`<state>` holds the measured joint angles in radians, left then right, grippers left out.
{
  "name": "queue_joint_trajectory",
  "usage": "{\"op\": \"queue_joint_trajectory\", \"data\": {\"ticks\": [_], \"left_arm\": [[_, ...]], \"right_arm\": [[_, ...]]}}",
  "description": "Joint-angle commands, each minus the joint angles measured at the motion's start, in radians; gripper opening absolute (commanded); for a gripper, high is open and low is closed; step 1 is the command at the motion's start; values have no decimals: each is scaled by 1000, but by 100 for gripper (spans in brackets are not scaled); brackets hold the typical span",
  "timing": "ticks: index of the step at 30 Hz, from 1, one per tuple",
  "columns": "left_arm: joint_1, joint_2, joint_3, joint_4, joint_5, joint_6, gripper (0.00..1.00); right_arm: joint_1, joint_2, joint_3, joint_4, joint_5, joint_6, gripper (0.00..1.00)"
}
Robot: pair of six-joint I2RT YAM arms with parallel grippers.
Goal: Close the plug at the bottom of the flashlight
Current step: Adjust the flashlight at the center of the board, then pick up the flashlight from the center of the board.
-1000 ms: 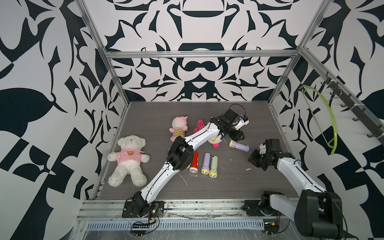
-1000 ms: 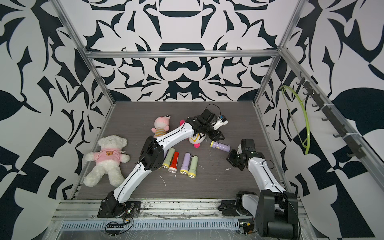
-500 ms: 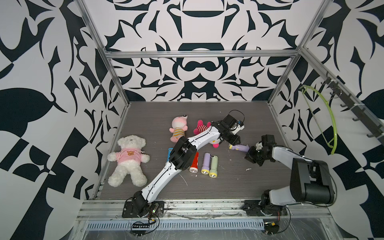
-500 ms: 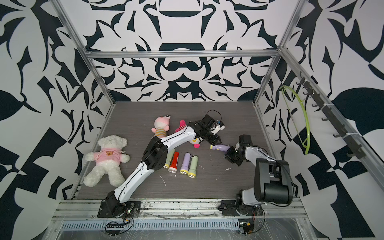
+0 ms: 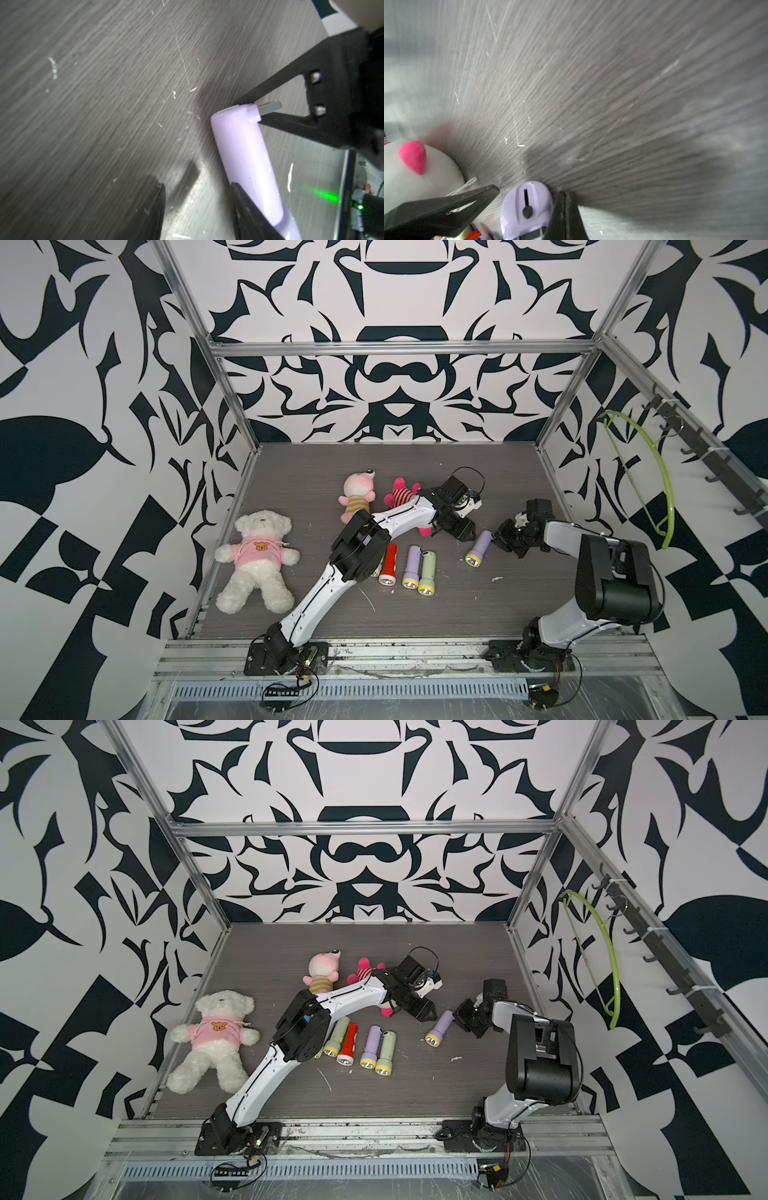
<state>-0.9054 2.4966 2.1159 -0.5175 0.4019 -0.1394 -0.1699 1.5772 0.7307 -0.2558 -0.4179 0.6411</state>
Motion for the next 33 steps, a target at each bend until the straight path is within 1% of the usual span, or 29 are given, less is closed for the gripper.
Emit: {"op": "queue_joint_trajectory", "data": {"ticks": [1,5,7,8,14,18,20,22,27,33], "left_arm": [[-12,-84,8,-7,16,-15,55],[-49,-124,16,-23,-28,1,58],[-70,-133,21,-41,-50,16,62],[-80,-131,28,-56,-65,26,62],[-145,-71,116,-180,-196,120,67],[-156,-8,182,-258,-256,139,68],[-156,2,175,-258,-264,137,72],[-157,9,177,-251,-262,130,73],[-158,57,228,-261,-286,110,74],[-162,81,216,-201,-271,46,76]], "right_arm": [[-2,-59,-14,-56,62,-6,0],[-2,-140,-19,-91,105,-15,0],[-3,-174,-20,-106,127,-21,0],[-3,-189,-22,-110,134,-21,0],[-3,-256,-37,-137,168,-24,0],[-11,-288,-46,-147,178,-25,0],[-19,-305,-52,-150,184,-24,0],[-31,-318,-58,-148,178,-24,0],[-68,-344,-74,-142,145,-14,0],[-87,-373,-88,-146,143,-13,0]]}}
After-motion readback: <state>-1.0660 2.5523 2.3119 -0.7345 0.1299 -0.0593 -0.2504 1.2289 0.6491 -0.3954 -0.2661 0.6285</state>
